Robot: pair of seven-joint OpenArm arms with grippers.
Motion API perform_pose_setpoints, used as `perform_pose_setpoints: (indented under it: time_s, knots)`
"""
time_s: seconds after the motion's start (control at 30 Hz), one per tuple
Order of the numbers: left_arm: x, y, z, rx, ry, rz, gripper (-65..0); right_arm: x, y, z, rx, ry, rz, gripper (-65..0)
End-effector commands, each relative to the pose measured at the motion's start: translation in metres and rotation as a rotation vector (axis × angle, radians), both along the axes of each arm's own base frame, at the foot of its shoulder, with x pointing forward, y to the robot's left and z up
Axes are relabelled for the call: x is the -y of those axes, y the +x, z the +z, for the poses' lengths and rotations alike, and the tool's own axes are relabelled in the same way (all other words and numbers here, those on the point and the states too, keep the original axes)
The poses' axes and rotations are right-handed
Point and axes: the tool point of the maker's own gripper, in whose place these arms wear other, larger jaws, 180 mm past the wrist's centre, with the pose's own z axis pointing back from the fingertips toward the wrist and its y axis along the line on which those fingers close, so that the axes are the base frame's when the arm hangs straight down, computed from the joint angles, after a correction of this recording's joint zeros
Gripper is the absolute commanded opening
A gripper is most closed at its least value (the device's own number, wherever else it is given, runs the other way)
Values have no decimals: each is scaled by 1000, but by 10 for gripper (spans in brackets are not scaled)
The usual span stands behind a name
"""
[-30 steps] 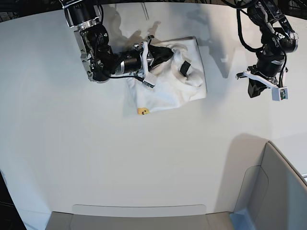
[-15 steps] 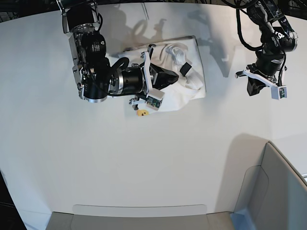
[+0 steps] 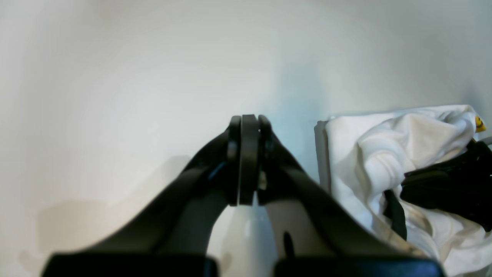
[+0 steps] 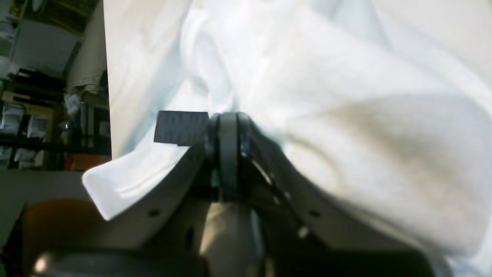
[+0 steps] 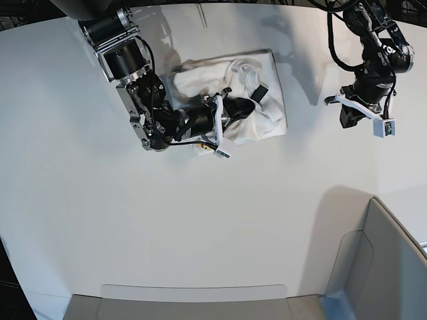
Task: Layout the t-shirt on the table in an organized manner, then fold the t-shirt properly
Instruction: 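Tuck the loose shirt fabric under with the right gripper, then grasp the folded bundle with the left gripper and rotate it square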
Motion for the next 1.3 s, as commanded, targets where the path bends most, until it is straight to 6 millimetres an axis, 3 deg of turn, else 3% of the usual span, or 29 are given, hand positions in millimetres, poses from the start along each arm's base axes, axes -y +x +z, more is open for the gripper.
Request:
perform_pose_setpoints:
  time_s: [0.0,0.1,0.2,0.33,0.43,0.53,0.67,0.77,0.93,1.13,1.27]
  knots:
    - [-1,5,11,42,13,-5,-650,-5,4,14,49,25,22,-650]
    - [-1,6,12,45,14,-5,-650,-12,6,43,151,73,37,-650]
    - [4,9,13,51,11,-24,-650,-8,18,85,300,127,16,-650]
    - [46,18,11,50,-13,-154,-650,10,31,142,477,235,-82,-650]
    - [97,21,7,41,-49,-301,-650,28,34,159,540,274,-146,-650]
    - [143,18,5,38,-84,-434,-650,63,41,150,540,251,-240,-650]
    - [178,14,7,43,-112,-532,-650,96,39,142,525,241,-354,-650]
    - [184,14,9,50,-116,-548,-650,114,31,132,512,198,-377,-650]
    - [185,8,6,31,-113,-560,-650,126,15,111,467,138,-362,-650]
    - [215,-41,-21,-87,-124,-718,-650,133,7,96,447,87,-362,-650]
    - [224,-60,-30,-133,-146,-747,-650,138,9,85,471,9,-354,-650]
